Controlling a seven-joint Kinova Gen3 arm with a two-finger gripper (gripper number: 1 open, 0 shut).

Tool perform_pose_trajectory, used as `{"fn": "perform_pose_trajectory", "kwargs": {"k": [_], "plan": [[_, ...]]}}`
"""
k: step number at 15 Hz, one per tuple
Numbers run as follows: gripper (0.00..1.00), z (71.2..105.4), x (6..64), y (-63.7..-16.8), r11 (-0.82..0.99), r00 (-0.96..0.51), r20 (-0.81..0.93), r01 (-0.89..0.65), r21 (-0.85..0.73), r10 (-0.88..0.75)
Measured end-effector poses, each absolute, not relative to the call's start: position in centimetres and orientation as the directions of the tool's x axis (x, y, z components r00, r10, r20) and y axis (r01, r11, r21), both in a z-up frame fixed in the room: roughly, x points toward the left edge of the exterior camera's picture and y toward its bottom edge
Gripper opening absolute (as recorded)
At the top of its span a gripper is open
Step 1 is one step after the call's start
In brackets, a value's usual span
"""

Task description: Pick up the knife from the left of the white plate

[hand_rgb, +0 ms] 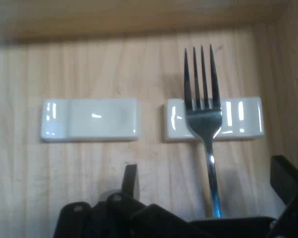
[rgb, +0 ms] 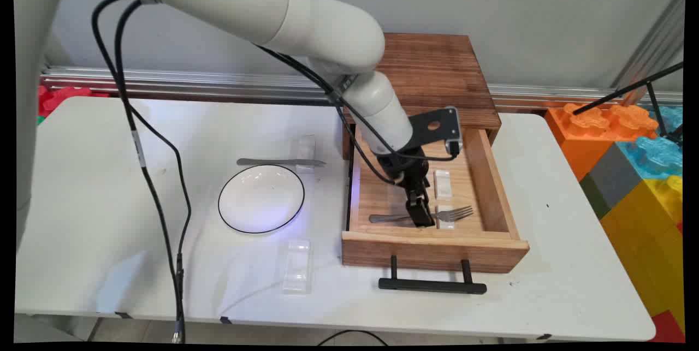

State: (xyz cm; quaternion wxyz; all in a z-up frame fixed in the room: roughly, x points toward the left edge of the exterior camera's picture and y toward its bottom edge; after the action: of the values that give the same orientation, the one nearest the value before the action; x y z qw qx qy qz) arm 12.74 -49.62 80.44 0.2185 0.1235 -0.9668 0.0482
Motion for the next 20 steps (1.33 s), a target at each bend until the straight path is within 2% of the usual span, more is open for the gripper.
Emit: {"fn": "perform_pose_trajectory", "kwargs": {"k": [4,13,20], "plan": [[1.00,82.6,13.2,-49.9,0.964,-0.863,0.455,-0.264,-0.035,-0.220],[1.00,89.7,15.5,-50.6,0.955,-0.812,0.545,-0.288,-0.064,-0.208],[1.00,95.0,19.1,-50.3,0.946,-0.755,0.624,-0.315,-0.076,-0.201]]}}
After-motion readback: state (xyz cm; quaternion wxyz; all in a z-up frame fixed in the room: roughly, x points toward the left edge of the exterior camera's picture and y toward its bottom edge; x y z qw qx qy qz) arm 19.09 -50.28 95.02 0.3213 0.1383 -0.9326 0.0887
